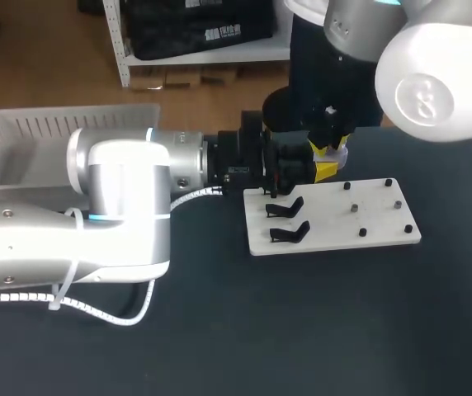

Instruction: Pick up each earbud case from the left stands, insert the matching earbuds, close the lid, and place the case in the box.

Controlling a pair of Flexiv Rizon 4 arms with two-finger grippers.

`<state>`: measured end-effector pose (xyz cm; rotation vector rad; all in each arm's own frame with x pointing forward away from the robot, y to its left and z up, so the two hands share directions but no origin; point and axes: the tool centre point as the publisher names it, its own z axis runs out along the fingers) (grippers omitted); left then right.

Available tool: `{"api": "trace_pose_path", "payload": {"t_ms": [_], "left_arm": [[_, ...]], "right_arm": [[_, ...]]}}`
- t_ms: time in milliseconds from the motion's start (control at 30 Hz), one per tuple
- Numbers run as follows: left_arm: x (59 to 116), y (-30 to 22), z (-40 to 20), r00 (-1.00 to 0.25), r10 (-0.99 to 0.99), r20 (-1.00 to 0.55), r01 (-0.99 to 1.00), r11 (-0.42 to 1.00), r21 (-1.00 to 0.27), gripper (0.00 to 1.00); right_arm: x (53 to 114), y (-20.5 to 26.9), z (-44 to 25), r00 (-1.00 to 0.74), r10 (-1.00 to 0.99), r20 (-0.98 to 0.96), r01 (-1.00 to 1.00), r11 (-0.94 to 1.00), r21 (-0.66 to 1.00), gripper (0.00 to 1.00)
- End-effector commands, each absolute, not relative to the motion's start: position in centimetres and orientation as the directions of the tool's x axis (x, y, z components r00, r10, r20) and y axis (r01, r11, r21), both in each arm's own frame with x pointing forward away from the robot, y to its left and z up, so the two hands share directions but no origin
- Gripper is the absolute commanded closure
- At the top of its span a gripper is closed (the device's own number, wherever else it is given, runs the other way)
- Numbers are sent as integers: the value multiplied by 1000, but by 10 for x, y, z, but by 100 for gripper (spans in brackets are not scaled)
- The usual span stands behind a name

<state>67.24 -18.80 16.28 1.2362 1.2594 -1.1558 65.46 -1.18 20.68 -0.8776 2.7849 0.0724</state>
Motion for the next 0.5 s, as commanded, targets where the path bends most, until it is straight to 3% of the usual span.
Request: {"api": "trace_pose_path", "payload": {"t_ms": [33, 500], "left_arm": [[671, -188, 161, 11, 53, -999, 999, 32, 12, 100], [671, -188, 161, 11, 53, -999, 999, 32, 12, 100]], "right_arm": [[651, -13, 206, -798, -556, -232, -567, 824, -24, 57], [655, -10, 232, -795, -523, -308, -550, 835, 3, 57]]}}
